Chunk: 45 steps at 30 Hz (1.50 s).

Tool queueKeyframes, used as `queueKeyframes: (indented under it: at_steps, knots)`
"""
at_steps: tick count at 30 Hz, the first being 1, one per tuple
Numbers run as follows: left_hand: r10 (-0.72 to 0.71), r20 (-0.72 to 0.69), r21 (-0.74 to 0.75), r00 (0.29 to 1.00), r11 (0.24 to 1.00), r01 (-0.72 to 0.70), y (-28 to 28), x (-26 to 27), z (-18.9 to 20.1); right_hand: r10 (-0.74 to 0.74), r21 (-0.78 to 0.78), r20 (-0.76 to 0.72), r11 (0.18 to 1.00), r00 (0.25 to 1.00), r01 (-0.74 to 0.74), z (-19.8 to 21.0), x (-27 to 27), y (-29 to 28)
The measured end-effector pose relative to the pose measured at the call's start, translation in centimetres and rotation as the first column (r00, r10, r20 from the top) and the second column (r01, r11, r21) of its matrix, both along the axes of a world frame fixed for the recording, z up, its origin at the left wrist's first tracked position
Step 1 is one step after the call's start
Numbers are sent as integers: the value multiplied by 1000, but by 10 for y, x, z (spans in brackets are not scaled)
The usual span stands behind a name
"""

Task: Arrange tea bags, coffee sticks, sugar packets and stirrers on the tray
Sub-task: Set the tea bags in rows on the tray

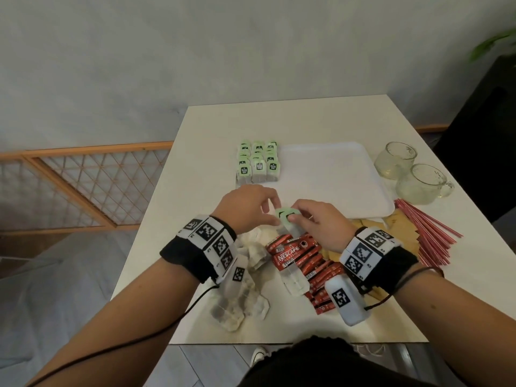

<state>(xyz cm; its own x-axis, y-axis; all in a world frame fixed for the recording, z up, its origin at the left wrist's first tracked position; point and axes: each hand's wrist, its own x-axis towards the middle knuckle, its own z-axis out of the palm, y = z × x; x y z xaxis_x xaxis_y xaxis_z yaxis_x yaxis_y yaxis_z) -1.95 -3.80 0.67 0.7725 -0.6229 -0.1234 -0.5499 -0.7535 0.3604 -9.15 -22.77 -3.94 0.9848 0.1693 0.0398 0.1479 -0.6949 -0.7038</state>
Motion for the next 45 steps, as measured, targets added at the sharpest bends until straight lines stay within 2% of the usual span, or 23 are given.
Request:
queueKeyframes:
  at_steps: [3,5,8,11,14,17,19,21,23,25,28,31,33,36,37,39,40,42,45]
  knots:
    - [135,-10,209,991,969,-130,12,6,-10,-42,18,7,999,999,42,0,-6,-8]
    - [213,33,384,977,899,-209,17,8,-18,-79,43,-5,996,997,79,-2,-8,-13]
    - [338,-1,437,941,847,-303,19,9,-31,-123,71,-14,990,992,123,-5,-11,-20]
    - [413,-6,379,911,844,-380,20,12,-42,-135,120,-26,983,990,137,-8,-13,-22]
    - [451,-92,281,888,867,-412,21,14,-49,-132,160,-28,978,991,134,-9,-14,-22]
    - [445,-218,56,868,894,-445,27,17,-48,-99,181,-28,978,995,102,-4,-16,-22]
    - [400,-331,-141,854,874,-464,29,18,-38,-89,190,-23,977,996,92,0,-16,-23]
    - [306,-526,-251,793,835,-489,28,16,-23,-76,211,-26,974,997,80,3,-16,-21]
    - [184,-706,-274,684,819,-503,25,12,-12,-54,220,-29,974,998,59,7,-17,-18]
    - [82,-788,-283,610,831,-478,21,7,-8,-41,236,-9,971,999,42,12,-17,-13]
    - [30,-812,-270,584,867,-419,14,0,-11,3,290,17,957,1000,-8,20,-17,-6]
    - [-2,-826,-265,563,884,-385,11,-5,-11,76,268,2,961,997,-74,23,-16,0]
    - [-3,-807,-279,591,884,-376,11,-7,-12,85,235,9,968,996,-85,22,-17,0]
    - [66,-711,-277,700,888,-366,13,-8,-15,40,204,-1,978,999,-39,16,-20,-4]
    - [104,-643,-241,758,913,-330,14,-7,-17,18,196,3,981,1000,-18,13,-20,-6]
    - [162,-460,-74,873,973,-220,20,-7,-23,-17,191,24,982,1000,12,10,-21,-10]
    - [180,-399,23,899,982,-187,23,-7,-26,-26,189,32,982,999,20,9,-21,-12]
    - [226,-383,162,896,971,-175,27,-10,-34,-36,181,36,983,999,28,7,-20,-15]
    - [256,-395,272,882,950,-154,21,-19,-43,-54,169,35,985,998,47,6,-18,-19]
